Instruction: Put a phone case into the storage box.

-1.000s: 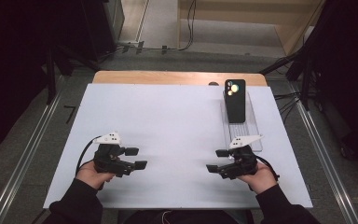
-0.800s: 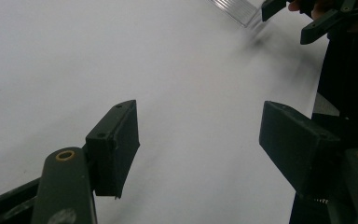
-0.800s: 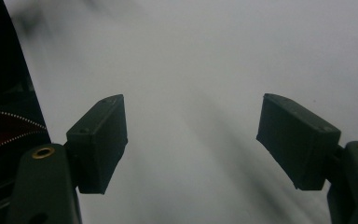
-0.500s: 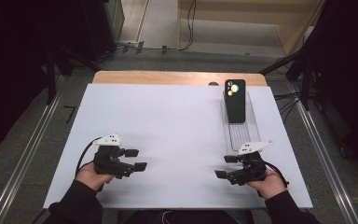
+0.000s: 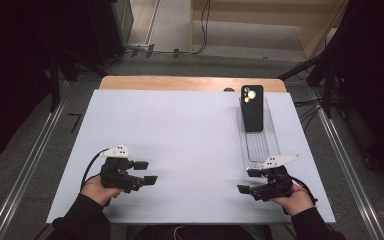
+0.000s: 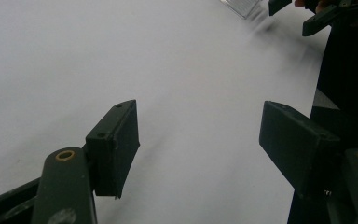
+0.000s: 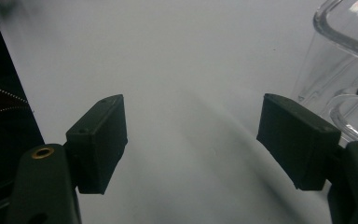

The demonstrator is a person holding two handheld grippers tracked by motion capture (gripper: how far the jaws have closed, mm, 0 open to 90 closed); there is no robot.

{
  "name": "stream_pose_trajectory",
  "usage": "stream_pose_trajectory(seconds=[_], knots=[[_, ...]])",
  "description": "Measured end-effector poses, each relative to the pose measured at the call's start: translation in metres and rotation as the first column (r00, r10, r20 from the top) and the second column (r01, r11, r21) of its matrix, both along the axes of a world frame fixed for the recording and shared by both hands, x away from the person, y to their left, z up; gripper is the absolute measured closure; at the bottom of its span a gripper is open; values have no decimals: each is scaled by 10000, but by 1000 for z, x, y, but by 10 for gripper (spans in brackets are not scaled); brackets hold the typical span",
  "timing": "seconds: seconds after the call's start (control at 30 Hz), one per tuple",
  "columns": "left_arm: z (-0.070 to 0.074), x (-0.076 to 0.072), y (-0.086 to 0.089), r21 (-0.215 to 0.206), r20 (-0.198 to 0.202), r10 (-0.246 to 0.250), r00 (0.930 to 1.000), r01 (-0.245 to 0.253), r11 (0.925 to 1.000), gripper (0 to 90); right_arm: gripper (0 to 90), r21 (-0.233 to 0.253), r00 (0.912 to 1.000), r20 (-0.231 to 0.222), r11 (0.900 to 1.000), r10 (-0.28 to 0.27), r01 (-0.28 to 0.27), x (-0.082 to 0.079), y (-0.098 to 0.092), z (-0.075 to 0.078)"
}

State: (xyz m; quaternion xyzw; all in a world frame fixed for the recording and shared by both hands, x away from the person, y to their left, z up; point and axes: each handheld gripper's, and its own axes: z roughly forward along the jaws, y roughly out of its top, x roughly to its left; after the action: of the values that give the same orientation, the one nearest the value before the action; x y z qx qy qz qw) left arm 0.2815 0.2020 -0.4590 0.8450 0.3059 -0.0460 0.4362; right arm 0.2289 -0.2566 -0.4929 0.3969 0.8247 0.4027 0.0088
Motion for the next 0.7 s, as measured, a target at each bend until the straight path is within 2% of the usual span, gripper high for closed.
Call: stream_pose_trajectory(seconds=[0.7], knots=[[-2,1,0,46,-31,-65,10000,65,10000,292,222,97,9997,-125,9997,-211,212,2,-7,-3]])
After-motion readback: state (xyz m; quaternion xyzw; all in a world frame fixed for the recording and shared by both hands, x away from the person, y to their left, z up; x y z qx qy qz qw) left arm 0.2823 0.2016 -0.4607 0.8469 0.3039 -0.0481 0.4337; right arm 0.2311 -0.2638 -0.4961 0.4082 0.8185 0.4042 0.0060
